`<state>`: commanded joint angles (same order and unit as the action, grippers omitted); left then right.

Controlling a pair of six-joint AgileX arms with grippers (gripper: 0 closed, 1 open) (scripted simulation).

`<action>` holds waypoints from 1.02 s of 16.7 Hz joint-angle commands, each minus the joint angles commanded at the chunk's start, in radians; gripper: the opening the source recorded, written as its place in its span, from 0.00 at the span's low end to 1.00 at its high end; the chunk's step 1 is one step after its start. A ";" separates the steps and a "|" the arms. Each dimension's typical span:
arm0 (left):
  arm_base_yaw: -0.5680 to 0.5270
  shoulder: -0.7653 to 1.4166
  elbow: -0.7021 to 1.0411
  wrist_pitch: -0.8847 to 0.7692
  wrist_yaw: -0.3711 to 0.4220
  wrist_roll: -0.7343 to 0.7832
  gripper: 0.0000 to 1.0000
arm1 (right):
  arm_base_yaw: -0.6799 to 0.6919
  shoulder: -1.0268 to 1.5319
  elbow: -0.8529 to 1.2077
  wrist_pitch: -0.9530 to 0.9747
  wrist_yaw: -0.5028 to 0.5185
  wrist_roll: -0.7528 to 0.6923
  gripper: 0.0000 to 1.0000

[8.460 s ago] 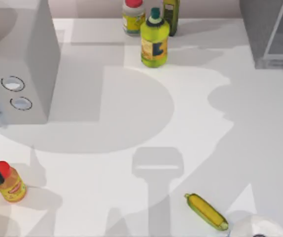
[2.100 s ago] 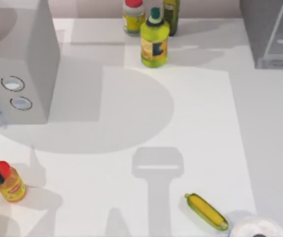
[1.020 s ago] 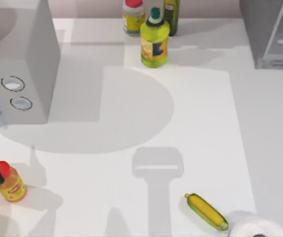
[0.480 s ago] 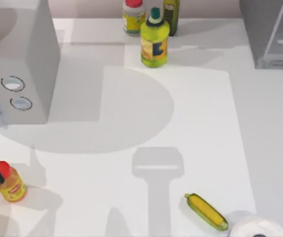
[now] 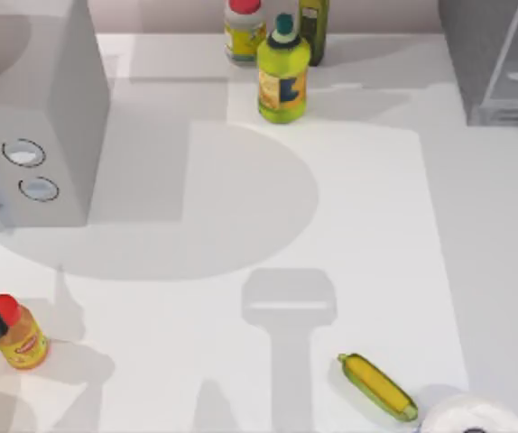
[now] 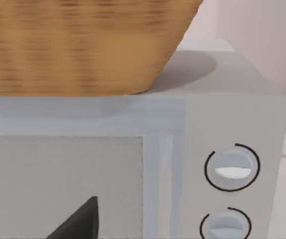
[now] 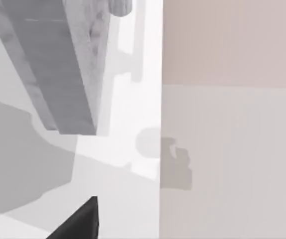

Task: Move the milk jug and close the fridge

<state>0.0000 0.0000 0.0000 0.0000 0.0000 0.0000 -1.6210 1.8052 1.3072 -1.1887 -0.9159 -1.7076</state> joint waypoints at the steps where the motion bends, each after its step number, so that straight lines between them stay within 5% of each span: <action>1: 0.000 0.000 0.000 0.000 0.000 0.000 1.00 | 0.043 0.001 0.001 0.061 0.010 0.069 1.00; 11: 0.000 0.000 0.000 0.000 0.000 0.000 1.00 | 0.544 0.001 -0.001 0.742 0.151 0.905 1.00; 17: 0.000 0.000 0.000 0.000 0.000 0.000 1.00 | 0.695 0.020 -0.020 0.915 0.189 1.098 1.00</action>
<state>0.0000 0.0000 0.0000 0.0000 0.0000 0.0000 -0.9263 1.8248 1.2874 -0.2739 -0.7266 -0.6095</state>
